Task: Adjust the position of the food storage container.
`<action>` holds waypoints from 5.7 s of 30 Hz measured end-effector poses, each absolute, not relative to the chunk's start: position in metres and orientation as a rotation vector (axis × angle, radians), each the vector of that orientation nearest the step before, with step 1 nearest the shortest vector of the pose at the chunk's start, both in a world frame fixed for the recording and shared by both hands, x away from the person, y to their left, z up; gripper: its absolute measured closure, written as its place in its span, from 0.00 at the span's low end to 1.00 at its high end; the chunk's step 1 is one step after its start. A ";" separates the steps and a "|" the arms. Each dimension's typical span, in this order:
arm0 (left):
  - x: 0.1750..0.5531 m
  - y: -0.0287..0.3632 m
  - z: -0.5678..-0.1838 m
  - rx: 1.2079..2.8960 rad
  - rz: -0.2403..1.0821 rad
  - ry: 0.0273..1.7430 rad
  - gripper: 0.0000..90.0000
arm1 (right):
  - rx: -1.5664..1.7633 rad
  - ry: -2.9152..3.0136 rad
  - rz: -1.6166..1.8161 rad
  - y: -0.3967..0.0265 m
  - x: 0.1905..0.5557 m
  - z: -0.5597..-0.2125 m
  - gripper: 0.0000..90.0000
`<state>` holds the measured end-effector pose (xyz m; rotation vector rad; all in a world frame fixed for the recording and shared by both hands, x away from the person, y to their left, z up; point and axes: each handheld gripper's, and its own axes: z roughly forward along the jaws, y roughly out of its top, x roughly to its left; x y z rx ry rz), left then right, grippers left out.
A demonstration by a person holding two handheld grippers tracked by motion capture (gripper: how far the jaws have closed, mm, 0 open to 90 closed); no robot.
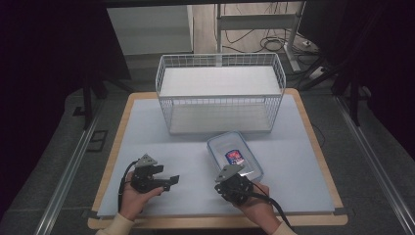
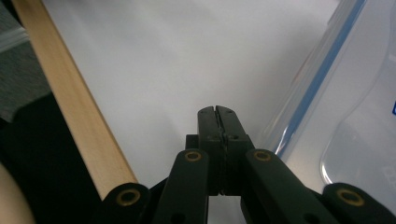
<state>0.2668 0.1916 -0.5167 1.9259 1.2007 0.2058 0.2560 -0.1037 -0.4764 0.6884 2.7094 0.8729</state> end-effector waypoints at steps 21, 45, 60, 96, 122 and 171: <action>0.266 0.193 -0.516 1.921 0.215 1.201 0.22 | 0.727 2.683 0.819 -0.122 0.249 -0.482 1.00; 0.266 0.193 -0.517 1.920 0.215 1.203 0.22 | 0.906 2.592 0.808 -0.186 0.258 -0.479 1.00; 0.267 0.193 -0.517 1.920 0.216 1.203 0.22 | 1.012 2.534 0.841 -0.219 0.270 -0.477 1.00; 0.267 0.192 -0.518 1.925 0.214 1.202 0.22 | 1.128 2.431 0.864 -0.253 0.291 -0.475 1.00; 0.269 0.193 -0.519 1.925 0.210 1.204 0.22 | 1.071 2.387 0.993 -0.215 0.396 -0.423 1.00; 0.270 0.194 -0.520 1.930 0.209 1.205 0.22 | 0.854 2.619 0.772 -0.151 0.449 -0.463 1.00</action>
